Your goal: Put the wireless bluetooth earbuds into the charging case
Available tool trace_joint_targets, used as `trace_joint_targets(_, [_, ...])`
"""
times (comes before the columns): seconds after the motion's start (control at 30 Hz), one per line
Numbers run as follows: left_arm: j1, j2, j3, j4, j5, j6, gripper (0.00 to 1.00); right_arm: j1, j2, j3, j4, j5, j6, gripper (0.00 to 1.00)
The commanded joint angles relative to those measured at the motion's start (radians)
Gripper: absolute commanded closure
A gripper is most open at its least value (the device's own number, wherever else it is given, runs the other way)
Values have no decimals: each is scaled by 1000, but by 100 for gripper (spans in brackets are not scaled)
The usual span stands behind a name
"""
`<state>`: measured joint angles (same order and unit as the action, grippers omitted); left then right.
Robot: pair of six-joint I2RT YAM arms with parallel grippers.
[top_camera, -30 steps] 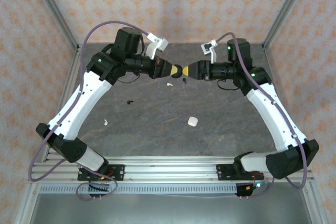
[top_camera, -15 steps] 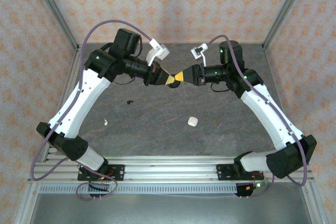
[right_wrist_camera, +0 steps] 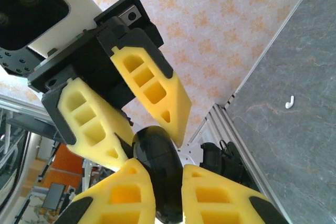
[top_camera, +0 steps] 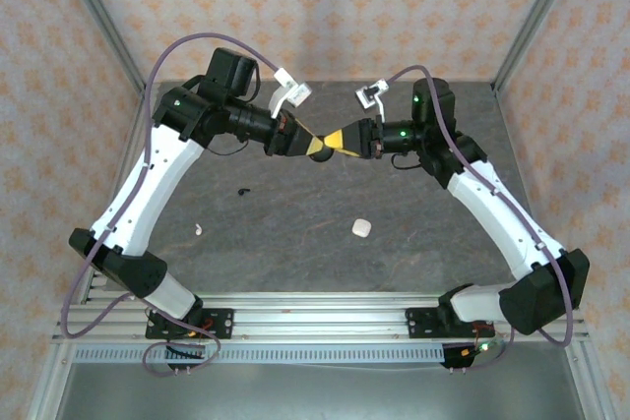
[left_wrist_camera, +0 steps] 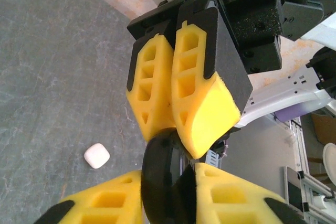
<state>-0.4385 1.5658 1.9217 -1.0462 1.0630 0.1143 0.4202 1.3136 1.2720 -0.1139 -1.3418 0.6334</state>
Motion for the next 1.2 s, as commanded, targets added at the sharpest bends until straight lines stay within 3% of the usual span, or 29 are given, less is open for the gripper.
trace_joint_targets(0.0, [-12, -6, 0, 110, 4, -39, 58, 17, -34, -38, 215, 95, 126, 98])
trace_joint_targets(0.13, [16, -75, -69, 252, -133, -177, 40, 16, -65, -106, 346, 226, 211, 98])
trace_joint_targets(0.3, [110, -142, -131, 385, -248, -469, 27, 16, -103, -181, 481, 414, 289, 99])
trace_joint_targets(0.43, [138, -231, -230, 497, -338, -632, 25, 17, -125, -206, 514, 529, 283, 99])
trace_joint_targets(0.67, [118, -416, -662, 1060, -421, -1030, 27, 16, -124, -214, 566, 615, 288, 99])
trace_joint_targets(0.77, [63, -431, -727, 1138, -445, -1036, 28, 18, -123, -211, 583, 616, 298, 99])
trace_joint_targets(0.93, [-30, -365, -693, 1194, -431, -1020, 31, 19, -122, -206, 586, 591, 293, 99])
trace_joint_targets(1.17, [-60, -264, -638, 1292, -392, -1050, 38, 20, -125, -211, 609, 585, 310, 99])
